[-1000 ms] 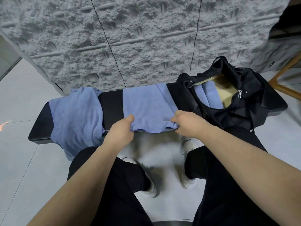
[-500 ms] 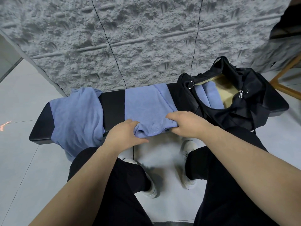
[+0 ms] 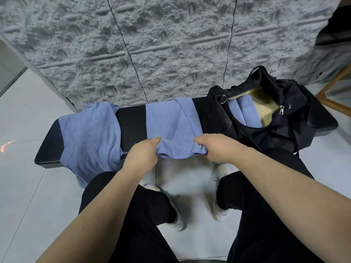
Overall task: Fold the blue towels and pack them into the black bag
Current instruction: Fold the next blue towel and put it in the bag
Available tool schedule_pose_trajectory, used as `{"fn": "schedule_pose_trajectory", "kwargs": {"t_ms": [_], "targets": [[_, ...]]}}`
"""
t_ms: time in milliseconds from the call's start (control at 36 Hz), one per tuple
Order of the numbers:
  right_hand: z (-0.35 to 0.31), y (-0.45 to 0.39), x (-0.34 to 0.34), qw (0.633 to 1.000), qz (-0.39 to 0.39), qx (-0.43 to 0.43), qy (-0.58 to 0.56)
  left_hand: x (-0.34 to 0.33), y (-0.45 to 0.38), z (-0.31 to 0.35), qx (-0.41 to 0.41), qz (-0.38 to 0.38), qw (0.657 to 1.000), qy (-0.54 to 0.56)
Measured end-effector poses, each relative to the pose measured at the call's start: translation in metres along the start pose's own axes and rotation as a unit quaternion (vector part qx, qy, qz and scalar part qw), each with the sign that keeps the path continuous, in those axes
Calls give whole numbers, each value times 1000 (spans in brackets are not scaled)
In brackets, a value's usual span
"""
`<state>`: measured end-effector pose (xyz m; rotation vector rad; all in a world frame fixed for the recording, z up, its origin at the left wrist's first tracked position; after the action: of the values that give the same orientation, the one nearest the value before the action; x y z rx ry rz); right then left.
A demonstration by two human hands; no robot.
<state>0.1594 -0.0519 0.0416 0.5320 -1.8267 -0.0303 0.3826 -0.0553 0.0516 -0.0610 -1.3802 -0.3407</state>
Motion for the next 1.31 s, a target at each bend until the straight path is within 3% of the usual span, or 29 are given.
{"fn": "schedule_pose_trajectory", "kwargs": {"t_ms": [250, 444, 556, 667, 778, 972, 1194, 1306], "targets": [[-3, 5, 4, 1000, 12, -9, 18, -6, 7, -10, 16, -24, 997, 66], [-1, 1, -2, 1000, 9, -2, 29, -7, 10, -7, 24, -36, 998, 56], [0, 2, 0, 1000, 12, -16, -19, -7, 10, -10, 50, -46, 994, 82], [2, 7, 4, 988, 9, -34, -151, -11, 9, -18, 61, -33, 970, 234], [6, 7, 10, 970, 20, -51, -236, -10, 9, -20, 52, -23, 959, 276], [6, 3, 11, 960, 25, -65, -270, 0, 5, -15, 36, 28, 943, 331], [11, -5, 17, 952, 14, -97, -290, 5, 2, -16, 46, 26, 919, 390], [12, -11, 24, 947, 43, -119, -294, 3, -5, -25, 78, 42, 889, 448]]}}
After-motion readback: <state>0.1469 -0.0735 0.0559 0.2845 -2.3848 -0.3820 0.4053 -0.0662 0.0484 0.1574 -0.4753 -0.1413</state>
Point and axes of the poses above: each hand's wrist, its own y-axis away from the middle knuckle, its own x-axis out of the back of the hand, z = x × y, the point moved 5 cm from there along -y, towards the middle knuckle, and after that the axes turned 8 degrees about -x, right-handed, at the moved point
